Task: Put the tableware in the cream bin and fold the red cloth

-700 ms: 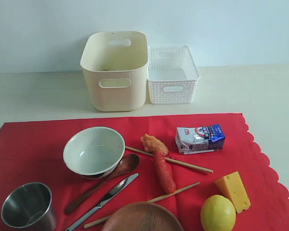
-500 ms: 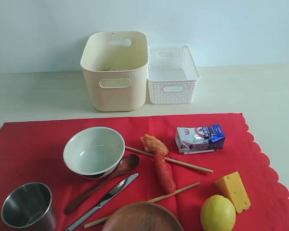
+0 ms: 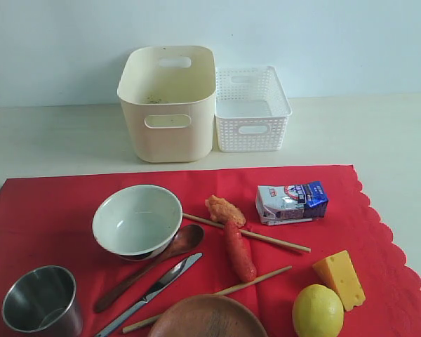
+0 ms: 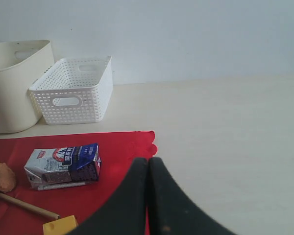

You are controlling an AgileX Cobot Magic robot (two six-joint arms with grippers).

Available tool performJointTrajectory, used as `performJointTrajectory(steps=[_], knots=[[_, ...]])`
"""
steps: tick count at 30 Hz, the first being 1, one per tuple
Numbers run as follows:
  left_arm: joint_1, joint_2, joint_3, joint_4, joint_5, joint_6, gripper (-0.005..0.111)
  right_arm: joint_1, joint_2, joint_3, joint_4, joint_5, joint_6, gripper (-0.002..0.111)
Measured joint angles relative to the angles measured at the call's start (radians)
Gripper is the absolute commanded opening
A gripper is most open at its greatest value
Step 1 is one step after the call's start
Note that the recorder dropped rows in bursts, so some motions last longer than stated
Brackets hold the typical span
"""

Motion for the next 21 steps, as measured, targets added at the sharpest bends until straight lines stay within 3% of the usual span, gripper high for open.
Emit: performJointTrajectory(steps=[9,21], knots=[[0.000,0.000,0.000,0.000,0.000,0.000,0.001,0.000,0.043,-0.005,0.000,0.009,0.000,0.000],[0.000,0.000,0.000,0.000,0.000,0.000,0.001,0.000,0.169,-0.298,0.000,0.011,0.000,0.000]])
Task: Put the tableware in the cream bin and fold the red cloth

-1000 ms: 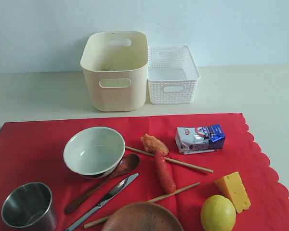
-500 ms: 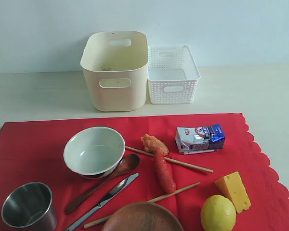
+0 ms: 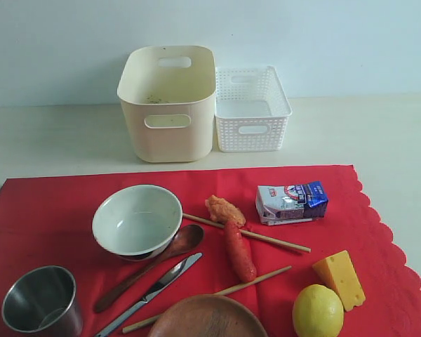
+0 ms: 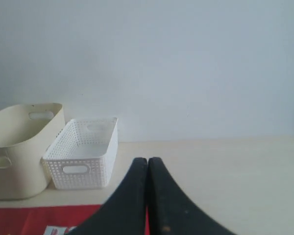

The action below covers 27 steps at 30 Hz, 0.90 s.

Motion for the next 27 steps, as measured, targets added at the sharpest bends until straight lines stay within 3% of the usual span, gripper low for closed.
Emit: performJointTrajectory(steps=[6,27], knots=[[0.000,0.000,0.000,0.000,0.000,0.000,0.001,0.000,0.039,-0.108,0.000,-0.004,0.000,0.000],[0.000,0.000,0.000,0.000,0.000,0.000,0.001,0.000,0.040,-0.113,0.000,-0.008,0.000,0.000]])
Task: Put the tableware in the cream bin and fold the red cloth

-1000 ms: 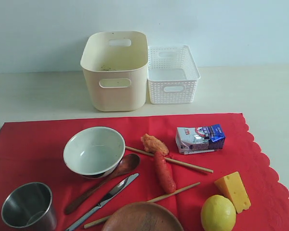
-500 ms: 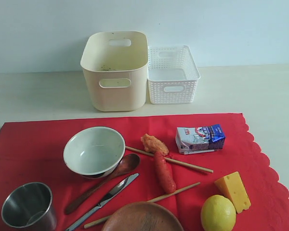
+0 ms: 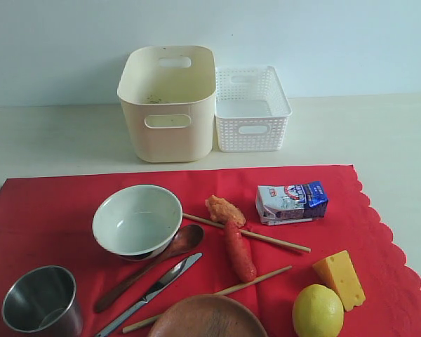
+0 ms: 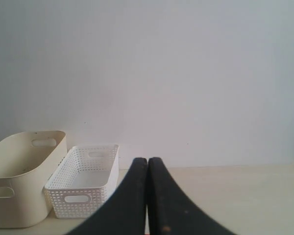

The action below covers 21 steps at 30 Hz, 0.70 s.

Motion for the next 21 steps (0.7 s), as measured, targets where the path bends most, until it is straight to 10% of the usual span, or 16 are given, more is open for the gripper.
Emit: performJointTrajectory(steps=[21], knots=[[0.000,0.000,0.000,0.000,0.000,0.000,0.001,0.004,0.381,-0.160,0.261,0.098,-0.233,0.000]])
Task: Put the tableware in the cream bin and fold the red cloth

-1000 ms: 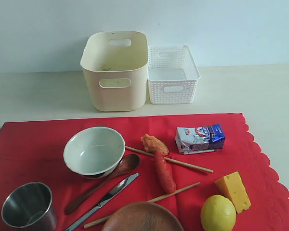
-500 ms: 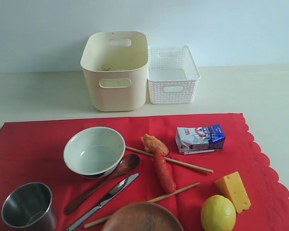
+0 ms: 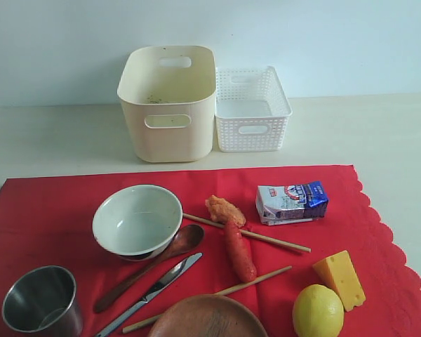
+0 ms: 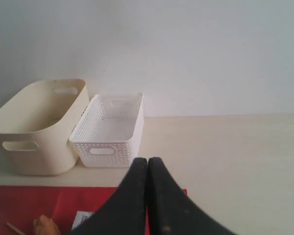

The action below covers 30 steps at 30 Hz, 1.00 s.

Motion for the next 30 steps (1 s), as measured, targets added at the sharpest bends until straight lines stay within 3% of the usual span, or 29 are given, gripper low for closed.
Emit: performJointTrajectory(steps=[4,9,15,20,30], knots=[[0.000,0.000,0.000,0.000,0.000,0.000,0.001,0.000,0.178,-0.102,0.104,0.068,-0.157,0.005],[0.000,0.000,0.000,0.000,0.000,0.000,0.001,0.012,0.446,-0.224,0.220,0.188,-0.419,0.028],[0.000,0.000,0.000,0.000,0.000,0.000,0.001,0.073,0.725,-0.329,0.228,0.244,-0.742,0.055],[0.000,0.000,0.000,0.000,0.000,0.000,0.001,0.114,0.893,-0.413,0.221,0.252,-0.889,0.075],[0.000,0.000,0.000,0.000,0.000,0.000,0.001,0.209,1.140,-0.603,-0.084,0.335,-0.956,0.081]])
